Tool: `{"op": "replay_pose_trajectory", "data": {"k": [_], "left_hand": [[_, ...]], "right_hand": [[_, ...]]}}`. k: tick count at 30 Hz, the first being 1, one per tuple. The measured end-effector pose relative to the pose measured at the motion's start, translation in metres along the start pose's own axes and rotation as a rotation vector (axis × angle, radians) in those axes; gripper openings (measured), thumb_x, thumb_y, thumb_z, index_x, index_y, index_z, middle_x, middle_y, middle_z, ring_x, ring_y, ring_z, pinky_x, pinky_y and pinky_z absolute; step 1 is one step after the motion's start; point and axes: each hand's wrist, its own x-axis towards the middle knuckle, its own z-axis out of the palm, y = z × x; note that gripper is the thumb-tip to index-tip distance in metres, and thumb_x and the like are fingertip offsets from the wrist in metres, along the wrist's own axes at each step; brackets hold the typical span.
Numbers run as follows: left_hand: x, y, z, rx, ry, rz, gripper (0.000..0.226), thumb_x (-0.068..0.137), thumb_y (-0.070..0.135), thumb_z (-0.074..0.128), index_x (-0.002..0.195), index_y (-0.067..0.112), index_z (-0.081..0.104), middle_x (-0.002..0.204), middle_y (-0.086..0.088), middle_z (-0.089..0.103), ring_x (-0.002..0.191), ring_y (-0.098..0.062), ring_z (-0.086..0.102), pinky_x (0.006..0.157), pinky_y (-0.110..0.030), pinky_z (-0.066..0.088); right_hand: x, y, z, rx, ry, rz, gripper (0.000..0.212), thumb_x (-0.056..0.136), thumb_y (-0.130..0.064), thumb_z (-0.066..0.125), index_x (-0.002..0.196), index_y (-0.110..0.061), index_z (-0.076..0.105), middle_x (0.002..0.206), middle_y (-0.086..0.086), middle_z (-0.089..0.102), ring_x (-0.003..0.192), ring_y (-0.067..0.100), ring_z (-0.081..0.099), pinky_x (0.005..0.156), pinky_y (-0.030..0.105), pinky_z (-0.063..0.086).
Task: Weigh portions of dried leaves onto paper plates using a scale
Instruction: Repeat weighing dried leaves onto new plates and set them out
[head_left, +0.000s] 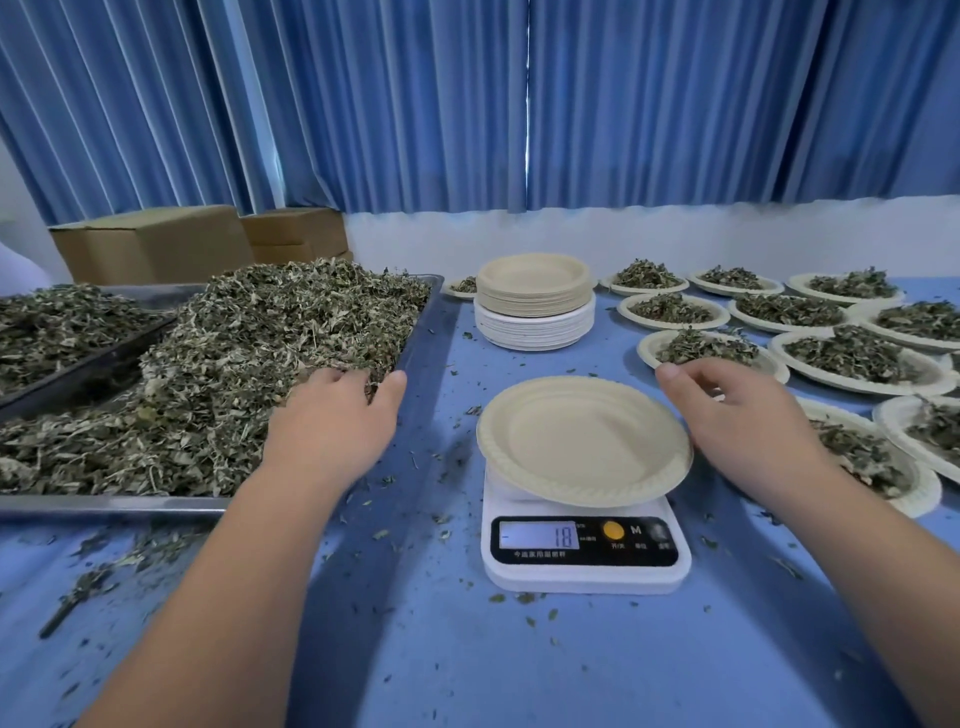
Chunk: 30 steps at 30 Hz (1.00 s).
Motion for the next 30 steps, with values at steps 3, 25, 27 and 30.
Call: {"op": "replay_pose_trajectory", "data": {"k": [3, 25, 27, 30], "left_hand": [[0.001, -0.003, 0.003, 0.050, -0.207, -0.029, 0.078, 0.093, 0.069, 0.012, 0.131, 0.015, 0.054, 0.138, -0.011, 0.050, 0.123, -0.032, 0.048, 0.105, -0.050, 0.037], [-0.010, 0.002, -0.003, 0.244, -0.280, -0.176, 0.070, 0.093, 0.065, 0.034, 0.135, 0.011, 0.046, 0.135, -0.015, 0.049, 0.110, -0.031, 0.053, 0.086, -0.036, 0.046], [-0.012, 0.003, -0.001, 0.243, -0.275, -0.167, 0.068, 0.094, 0.063, 0.037, 0.137, 0.010, 0.043, 0.132, -0.013, 0.050, 0.110, -0.031, 0.053, 0.086, -0.036, 0.047], [-0.012, 0.003, 0.002, 0.245, -0.291, -0.143, 0.057, 0.094, 0.060, 0.042, 0.123, 0.012, 0.049, 0.112, -0.007, 0.057, 0.098, -0.026, 0.057, 0.084, -0.035, 0.049]], "right_hand": [[0.000, 0.001, 0.000, 0.013, 0.010, 0.001, 0.025, 0.094, -0.043, 0.053, 0.077, -0.028, 0.063, 0.081, -0.021, 0.061, 0.073, -0.008, 0.054, 0.057, 0.009, 0.031], [0.000, -0.002, -0.003, 0.026, 0.005, 0.006, 0.031, 0.095, -0.044, 0.051, 0.081, -0.020, 0.065, 0.083, -0.010, 0.065, 0.069, 0.017, 0.064, 0.058, 0.024, 0.037], [0.000, -0.002, -0.003, 0.025, 0.008, 0.002, 0.031, 0.095, -0.043, 0.051, 0.080, -0.019, 0.066, 0.083, -0.010, 0.065, 0.070, 0.017, 0.064, 0.059, 0.024, 0.037], [0.000, -0.002, -0.003, 0.025, 0.011, -0.001, 0.032, 0.095, -0.042, 0.051, 0.080, -0.018, 0.066, 0.083, -0.008, 0.065, 0.071, 0.018, 0.064, 0.060, 0.024, 0.038]]}}
